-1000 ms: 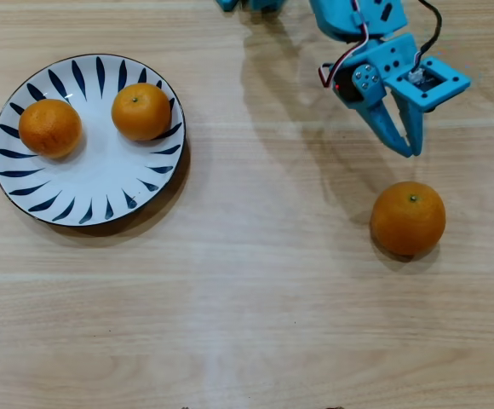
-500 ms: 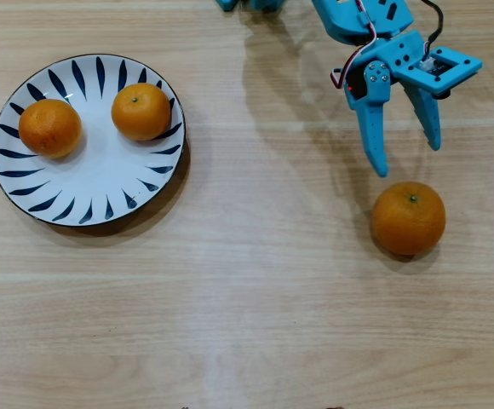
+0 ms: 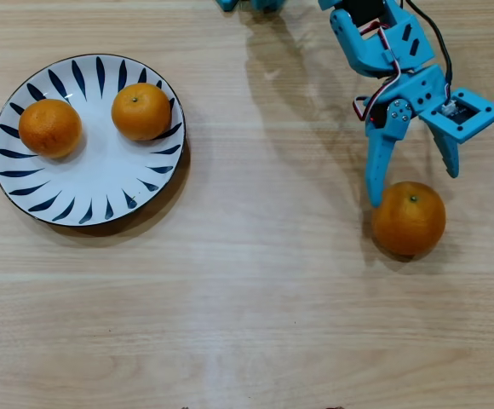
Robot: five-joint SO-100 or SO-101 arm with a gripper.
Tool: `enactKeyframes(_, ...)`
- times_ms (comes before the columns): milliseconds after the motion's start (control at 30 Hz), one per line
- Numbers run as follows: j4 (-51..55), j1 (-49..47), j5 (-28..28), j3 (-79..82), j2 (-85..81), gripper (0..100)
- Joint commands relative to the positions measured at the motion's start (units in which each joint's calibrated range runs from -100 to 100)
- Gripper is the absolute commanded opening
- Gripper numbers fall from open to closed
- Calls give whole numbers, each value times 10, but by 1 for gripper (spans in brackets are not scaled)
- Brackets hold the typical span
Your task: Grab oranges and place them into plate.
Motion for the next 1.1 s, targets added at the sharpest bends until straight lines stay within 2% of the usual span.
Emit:
enactKeyframes(0,-16,-9,-20,-34,10,48)
enactKeyframes(833,-16,-3,-41,-195,216,47)
enactKeyframes(1067,-16,-2,-41,-197,221,33)
